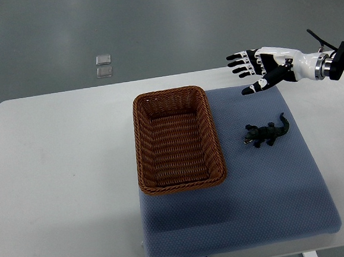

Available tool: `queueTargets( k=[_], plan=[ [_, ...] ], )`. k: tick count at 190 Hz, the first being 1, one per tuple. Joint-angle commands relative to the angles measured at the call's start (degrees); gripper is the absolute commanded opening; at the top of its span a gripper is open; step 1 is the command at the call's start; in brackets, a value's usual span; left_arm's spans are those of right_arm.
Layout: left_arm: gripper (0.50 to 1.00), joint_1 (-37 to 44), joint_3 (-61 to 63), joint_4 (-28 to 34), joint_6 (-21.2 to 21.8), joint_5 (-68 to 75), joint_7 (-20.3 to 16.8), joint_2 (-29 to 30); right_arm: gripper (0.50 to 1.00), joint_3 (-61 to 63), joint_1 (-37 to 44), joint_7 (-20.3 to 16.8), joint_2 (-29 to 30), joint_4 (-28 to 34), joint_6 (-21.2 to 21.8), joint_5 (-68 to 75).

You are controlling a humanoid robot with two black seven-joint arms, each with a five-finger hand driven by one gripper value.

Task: Place crocodile in brown basket with right hand
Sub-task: 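Raise the right hand and open its fingers above the crocodile, then lower the open right hand down onto the dark green toy crocodile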

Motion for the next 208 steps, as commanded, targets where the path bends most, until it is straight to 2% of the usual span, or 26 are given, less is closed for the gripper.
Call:
queueTargets(
  k=[1,15,29,54,75,93,117,150,208],
  plan=[
    [1.0,0.0,0.0,0.0,0.0,0.0,0.0,0.0,0.926,-0.29,0.12,2.95,-0.82,3.09,-1.88,-10.2],
    [1.0,0.0,0.0,0.0,0.0,0.0,0.0,0.0,0.924,-0.91,0.29,4.53,-1.35,5.81,-5.04,-15.64],
    [1.0,0.0,0.0,0.0,0.0,0.0,0.0,0.0,0.924,-1.17,0.47,5.94,-2.05,7.66,-6.27,-18.37],
    [1.0,0.0,0.0,0.0,0.0,0.0,0.0,0.0,0.926,-2.23,0.64,10.6,-3.37,8.71,-7.5,-25.4],
    [1.0,0.0,0.0,0.0,0.0,0.0,0.0,0.0,0.926,-4.95,0.64,13.41,-3.63,8.8,-13.48,-35.94],
    [1.0,0.0,0.0,0.0,0.0,0.0,0.0,0.0,0.926,-8.9,0.64,14.2,-4.77,8.8,-17.52,-41.75],
    [1.0,0.0,0.0,0.0,0.0,0.0,0.0,0.0,0.926,-12.95,0.82,14.73,-6.8,8.8,-20.6,-42.8],
    [1.0,0.0,0.0,0.0,0.0,0.0,0.0,0.0,0.93,-16.73,0.64,14.73,-6.97,8.8,-30.09,-43.33],
    [1.0,0.0,0.0,0.0,0.0,0.0,0.0,0.0,0.93,-18.58,0.64,14.64,-6.97,8.8,-30.62,-45.7]
  ],
)
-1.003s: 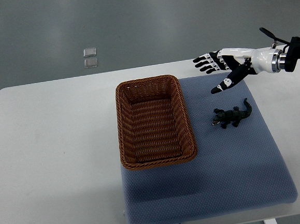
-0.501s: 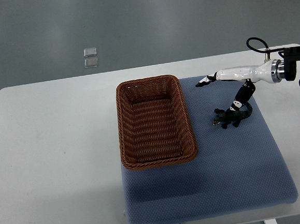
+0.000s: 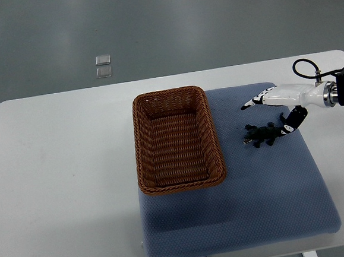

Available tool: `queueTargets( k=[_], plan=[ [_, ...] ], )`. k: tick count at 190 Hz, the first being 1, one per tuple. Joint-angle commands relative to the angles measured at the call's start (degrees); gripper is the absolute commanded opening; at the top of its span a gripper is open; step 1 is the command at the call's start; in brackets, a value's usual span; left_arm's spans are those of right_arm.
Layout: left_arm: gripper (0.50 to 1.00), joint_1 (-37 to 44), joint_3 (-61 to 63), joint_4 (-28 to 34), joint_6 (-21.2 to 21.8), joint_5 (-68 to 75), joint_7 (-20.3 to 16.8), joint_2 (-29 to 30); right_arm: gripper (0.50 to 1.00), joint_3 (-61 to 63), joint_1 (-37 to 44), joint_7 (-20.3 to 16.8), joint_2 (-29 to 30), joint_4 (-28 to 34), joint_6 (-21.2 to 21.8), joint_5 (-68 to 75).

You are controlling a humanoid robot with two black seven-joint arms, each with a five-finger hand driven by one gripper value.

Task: Place crocodile in brown basket with right hand
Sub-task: 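Lower the open right hand down onto the dark green toy crocodile, then close the right hand fingers around the crocodile and lift it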

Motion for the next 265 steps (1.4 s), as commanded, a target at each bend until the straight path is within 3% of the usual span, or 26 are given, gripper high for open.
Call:
queueTargets(
  k=[1,173,207,241,265],
  plan=[
    [1.0,0.0,0.0,0.0,0.0,0.0,0.0,0.0,0.93,-0.47,-0.01,-0.09,0.05,-0.01,-0.25,-1.22],
    [1.0,0.0,0.0,0.0,0.0,0.0,0.0,0.0,0.901,-2.67,-1.5,-0.79,3.74,-4.84,-5.61,-3.16],
    [1.0,0.0,0.0,0.0,0.0,0.0,0.0,0.0,0.858,-2.67,-1.68,-0.88,4.27,-5.19,-5.61,-3.25],
    [1.0,0.0,0.0,0.0,0.0,0.0,0.0,0.0,0.756,-2.67,-1.77,-1.4,5.06,-5.46,-5.08,-3.25],
    [1.0,0.0,0.0,0.0,0.0,0.0,0.0,0.0,0.721,-2.67,-1.77,-1.76,5.06,-5.46,-5.08,-3.25]
  ],
)
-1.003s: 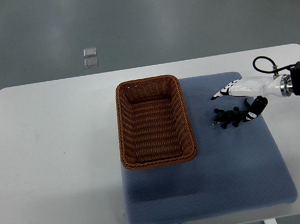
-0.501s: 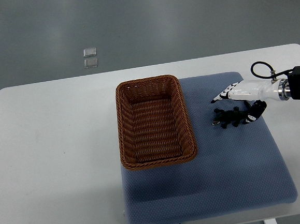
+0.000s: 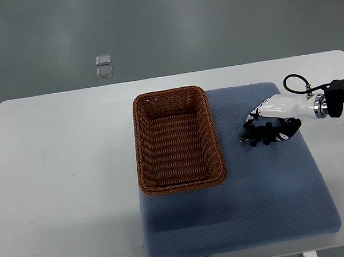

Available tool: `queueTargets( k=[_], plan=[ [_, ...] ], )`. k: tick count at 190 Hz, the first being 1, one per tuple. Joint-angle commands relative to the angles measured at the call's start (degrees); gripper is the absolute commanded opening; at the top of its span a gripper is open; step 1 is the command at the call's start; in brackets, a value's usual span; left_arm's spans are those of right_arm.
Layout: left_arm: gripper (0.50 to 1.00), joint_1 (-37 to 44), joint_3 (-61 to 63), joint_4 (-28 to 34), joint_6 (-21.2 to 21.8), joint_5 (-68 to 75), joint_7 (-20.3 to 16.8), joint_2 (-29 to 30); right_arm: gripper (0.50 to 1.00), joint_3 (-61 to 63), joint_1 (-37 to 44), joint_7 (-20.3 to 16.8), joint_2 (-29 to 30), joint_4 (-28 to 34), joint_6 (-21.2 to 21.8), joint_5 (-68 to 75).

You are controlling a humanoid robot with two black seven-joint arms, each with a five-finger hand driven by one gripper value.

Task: Place crocodile in brown basket with right hand
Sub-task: 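Close the right hand fingers around the crocodile and lift it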

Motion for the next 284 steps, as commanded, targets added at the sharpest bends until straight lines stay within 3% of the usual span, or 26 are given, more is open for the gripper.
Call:
queueTargets(
  k=[1,34,58,77,200,248,284],
  plan=[
    [1.0,0.0,0.0,0.0,0.0,0.0,0.0,0.0,0.721,0.0,-0.01,-0.28,0.01,-0.01,0.05,0.0],
    [1.0,0.0,0.0,0.0,0.0,0.0,0.0,0.0,0.633,0.09,-0.01,-0.28,-0.07,-0.01,0.14,0.0],
    [1.0,0.0,0.0,0.0,0.0,0.0,0.0,0.0,0.541,0.18,-0.01,-0.28,-0.25,-0.01,0.23,0.18],
    [1.0,0.0,0.0,0.0,0.0,0.0,0.0,0.0,0.507,0.62,0.08,-0.19,-0.43,-0.01,0.32,0.53],
    [1.0,0.0,0.0,0.0,0.0,0.0,0.0,0.0,0.5,1.23,0.34,-0.1,-0.69,-0.01,0.49,1.41],
    [1.0,0.0,0.0,0.0,0.0,0.0,0.0,0.0,0.509,6.77,0.43,0.16,-0.6,-0.01,7.78,2.11],
    [1.0,0.0,0.0,0.0,0.0,0.0,0.0,0.0,0.513,7.03,0.87,0.16,-0.69,-0.01,9.46,4.13]
  ],
)
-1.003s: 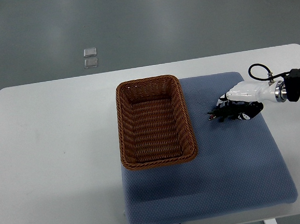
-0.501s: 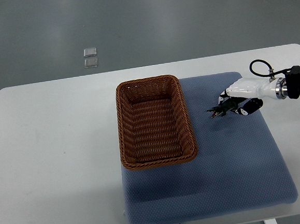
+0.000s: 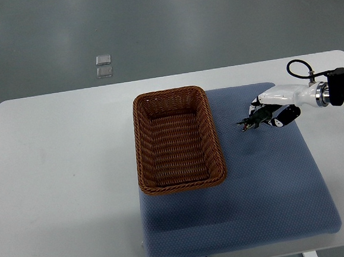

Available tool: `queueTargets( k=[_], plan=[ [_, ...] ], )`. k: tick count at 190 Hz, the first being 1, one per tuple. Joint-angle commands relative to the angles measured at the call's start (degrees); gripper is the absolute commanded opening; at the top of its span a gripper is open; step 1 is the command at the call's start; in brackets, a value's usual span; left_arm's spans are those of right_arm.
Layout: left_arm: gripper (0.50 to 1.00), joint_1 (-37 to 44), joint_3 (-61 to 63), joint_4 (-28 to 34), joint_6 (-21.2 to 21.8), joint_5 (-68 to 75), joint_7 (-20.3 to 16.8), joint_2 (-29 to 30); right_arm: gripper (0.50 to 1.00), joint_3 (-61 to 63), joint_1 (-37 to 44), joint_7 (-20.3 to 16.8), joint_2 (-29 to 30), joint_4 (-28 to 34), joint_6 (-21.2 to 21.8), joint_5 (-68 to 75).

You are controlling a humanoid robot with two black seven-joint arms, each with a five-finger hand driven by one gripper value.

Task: Place crocodile in brown basket with right hand
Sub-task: 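Close the right hand fingers around the crocodile and lift it, then carry the held crocodile with the right hand over the brown basket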

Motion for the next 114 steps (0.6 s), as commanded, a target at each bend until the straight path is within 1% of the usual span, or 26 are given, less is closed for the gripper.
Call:
queueTargets(
  k=[1,44,71,98,114],
  plan=[
    [1.0,0.0,0.0,0.0,0.0,0.0,0.0,0.0,0.513,0.11,0.53,0.09,0.04,-0.01,0.91,1.02],
    [1.0,0.0,0.0,0.0,0.0,0.0,0.0,0.0,0.515,0.11,2.82,0.18,0.4,0.35,2.58,3.92],
    [1.0,0.0,0.0,0.0,0.0,0.0,0.0,0.0,0.515,0.11,4.75,0.18,0.57,0.61,4.34,5.42],
    [1.0,0.0,0.0,0.0,0.0,0.0,0.0,0.0,0.515,0.19,7.3,0.09,2.59,0.7,6.27,6.21],
    [1.0,0.0,0.0,0.0,0.0,0.0,0.0,0.0,0.517,0.11,8.88,-0.26,5.14,0.78,7.06,6.12]
  ],
)
